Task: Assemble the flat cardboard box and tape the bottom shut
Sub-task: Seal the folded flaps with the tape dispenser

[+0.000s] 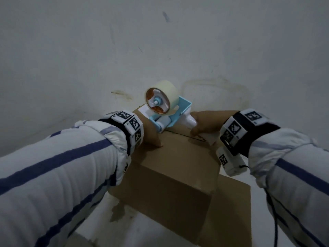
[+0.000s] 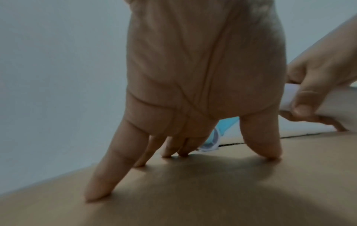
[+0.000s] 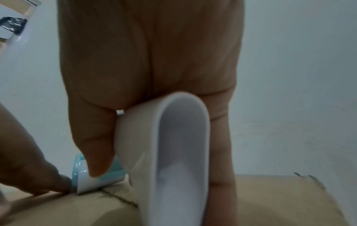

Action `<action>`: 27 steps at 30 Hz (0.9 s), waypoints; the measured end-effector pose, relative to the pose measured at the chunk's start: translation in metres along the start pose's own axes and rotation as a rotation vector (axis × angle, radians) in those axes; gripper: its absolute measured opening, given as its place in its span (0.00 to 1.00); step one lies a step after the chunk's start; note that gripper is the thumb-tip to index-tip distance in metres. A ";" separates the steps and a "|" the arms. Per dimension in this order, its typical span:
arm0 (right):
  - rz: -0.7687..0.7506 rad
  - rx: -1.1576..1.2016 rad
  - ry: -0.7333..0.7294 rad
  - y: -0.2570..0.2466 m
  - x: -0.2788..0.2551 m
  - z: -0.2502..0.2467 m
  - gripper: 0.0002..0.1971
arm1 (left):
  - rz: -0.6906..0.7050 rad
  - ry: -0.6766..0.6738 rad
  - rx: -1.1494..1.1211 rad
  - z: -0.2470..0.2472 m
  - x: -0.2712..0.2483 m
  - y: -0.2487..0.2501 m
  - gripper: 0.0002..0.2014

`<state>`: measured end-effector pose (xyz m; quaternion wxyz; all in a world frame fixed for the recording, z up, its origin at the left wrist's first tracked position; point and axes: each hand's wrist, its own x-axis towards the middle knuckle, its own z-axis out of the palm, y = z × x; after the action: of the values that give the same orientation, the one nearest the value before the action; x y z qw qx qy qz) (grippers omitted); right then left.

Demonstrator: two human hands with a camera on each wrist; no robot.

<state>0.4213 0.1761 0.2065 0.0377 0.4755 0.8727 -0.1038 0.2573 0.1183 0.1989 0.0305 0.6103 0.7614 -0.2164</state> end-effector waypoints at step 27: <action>-0.128 0.215 -0.010 0.150 -0.095 0.000 0.26 | -0.061 -0.046 -0.345 -0.019 -0.007 0.090 0.26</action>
<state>0.5986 0.1765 0.2008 -0.0161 0.4198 0.8848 -0.2014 0.3476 0.1336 0.1919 0.1455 0.5673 0.8047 -0.0973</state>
